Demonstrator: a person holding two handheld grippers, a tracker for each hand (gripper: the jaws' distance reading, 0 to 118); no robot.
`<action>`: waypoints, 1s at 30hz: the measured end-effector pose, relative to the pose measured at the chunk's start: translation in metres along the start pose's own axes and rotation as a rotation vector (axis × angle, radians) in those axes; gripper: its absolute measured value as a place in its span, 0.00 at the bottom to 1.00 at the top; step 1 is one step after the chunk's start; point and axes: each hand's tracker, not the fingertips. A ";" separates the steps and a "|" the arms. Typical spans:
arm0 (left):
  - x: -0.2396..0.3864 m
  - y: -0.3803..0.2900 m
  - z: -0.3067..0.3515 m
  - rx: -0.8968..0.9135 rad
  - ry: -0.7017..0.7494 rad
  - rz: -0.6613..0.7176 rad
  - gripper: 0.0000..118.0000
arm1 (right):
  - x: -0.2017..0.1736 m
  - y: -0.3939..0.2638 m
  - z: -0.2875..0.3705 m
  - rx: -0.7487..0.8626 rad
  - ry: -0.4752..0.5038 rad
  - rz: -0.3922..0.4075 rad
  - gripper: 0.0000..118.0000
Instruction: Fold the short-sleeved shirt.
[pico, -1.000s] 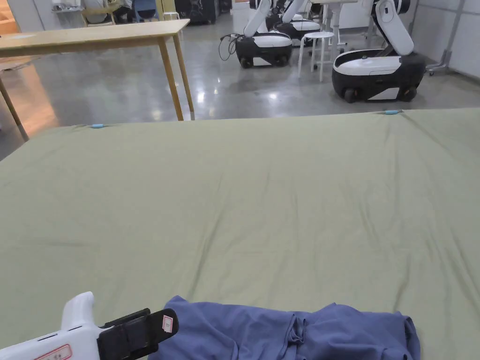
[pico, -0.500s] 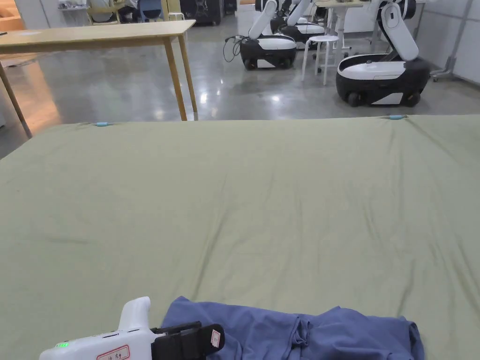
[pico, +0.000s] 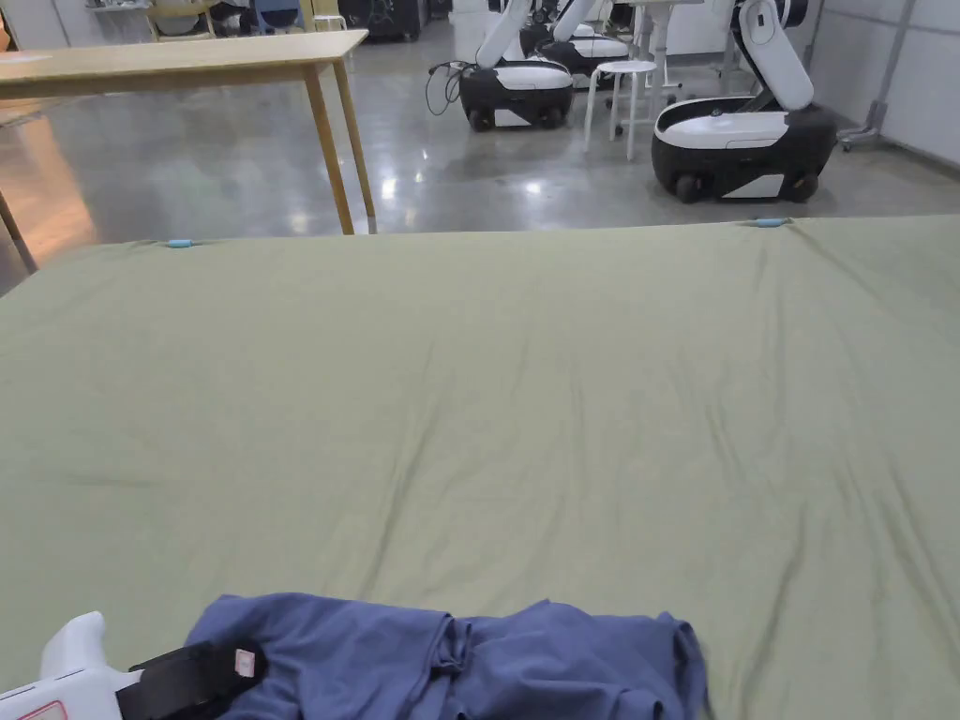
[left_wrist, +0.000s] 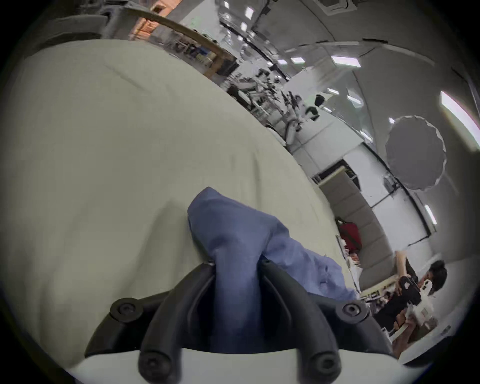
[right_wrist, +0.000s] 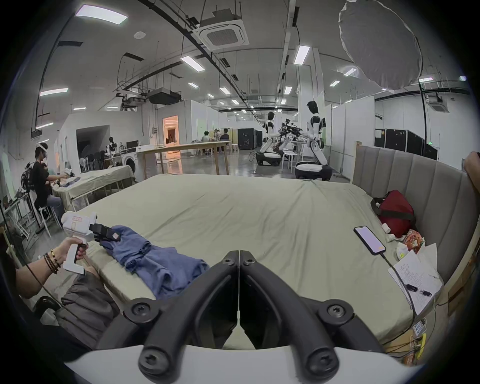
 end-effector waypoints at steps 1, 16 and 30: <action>0.002 0.001 0.003 -0.021 0.034 -0.014 0.14 | 0.000 -0.001 -0.001 0.001 0.003 -0.002 0.01; 0.204 -0.007 -0.033 -0.175 -0.134 -0.277 0.14 | 0.004 -0.013 -0.002 -0.030 0.030 -0.033 0.01; 0.246 -0.092 -0.144 -0.410 -0.058 -0.426 0.14 | 0.043 -0.034 0.024 -0.038 -0.039 -0.097 0.01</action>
